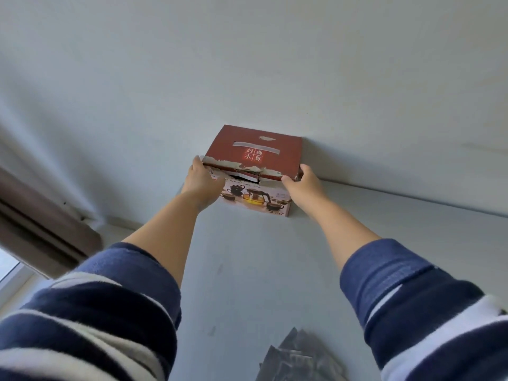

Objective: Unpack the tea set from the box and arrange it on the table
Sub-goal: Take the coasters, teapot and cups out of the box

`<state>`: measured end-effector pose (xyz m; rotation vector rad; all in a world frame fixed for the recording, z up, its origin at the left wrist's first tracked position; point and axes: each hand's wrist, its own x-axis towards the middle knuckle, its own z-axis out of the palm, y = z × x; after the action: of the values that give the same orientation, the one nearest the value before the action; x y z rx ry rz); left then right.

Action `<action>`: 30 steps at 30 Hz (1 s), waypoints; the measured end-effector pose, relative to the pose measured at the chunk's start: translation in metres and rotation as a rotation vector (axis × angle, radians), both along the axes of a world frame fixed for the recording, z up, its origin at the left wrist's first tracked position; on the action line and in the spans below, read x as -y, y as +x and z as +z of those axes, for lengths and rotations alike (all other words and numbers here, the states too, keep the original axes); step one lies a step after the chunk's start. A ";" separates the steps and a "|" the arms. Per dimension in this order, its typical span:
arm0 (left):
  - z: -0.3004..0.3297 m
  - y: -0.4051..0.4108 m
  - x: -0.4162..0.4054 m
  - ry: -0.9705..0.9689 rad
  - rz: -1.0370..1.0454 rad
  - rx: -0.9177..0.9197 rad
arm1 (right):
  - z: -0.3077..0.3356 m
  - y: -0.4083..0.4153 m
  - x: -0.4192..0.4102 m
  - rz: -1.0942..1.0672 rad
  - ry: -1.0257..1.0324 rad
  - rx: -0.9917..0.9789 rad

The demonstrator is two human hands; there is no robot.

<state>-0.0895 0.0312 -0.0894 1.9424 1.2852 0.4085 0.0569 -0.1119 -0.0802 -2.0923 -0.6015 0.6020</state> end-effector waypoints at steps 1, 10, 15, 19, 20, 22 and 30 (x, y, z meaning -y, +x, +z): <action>-0.003 0.001 -0.003 -0.021 0.003 0.029 | -0.004 0.000 -0.004 -0.011 0.015 0.002; -0.002 -0.008 0.004 -0.078 0.031 0.135 | -0.008 -0.020 -0.003 -0.124 0.072 -0.090; -0.001 -0.038 0.023 -0.034 0.040 0.077 | -0.006 -0.056 0.012 -0.175 0.090 -0.082; 0.000 -0.066 0.030 0.021 0.007 -0.020 | -0.008 -0.089 0.023 -0.307 0.131 -0.105; 0.003 -0.069 0.028 0.065 0.015 -0.049 | -0.007 -0.094 0.025 -0.347 0.136 -0.090; 0.013 -0.070 0.021 0.169 0.052 -0.060 | -0.001 -0.098 0.023 -0.409 0.125 0.023; 0.048 -0.023 -0.028 0.250 -0.100 0.203 | 0.034 -0.046 -0.017 -0.420 0.099 0.297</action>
<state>-0.1128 0.0591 -0.0417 2.0989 1.0426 0.7250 0.0110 -0.0947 -0.0459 -2.1419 -0.3269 0.0231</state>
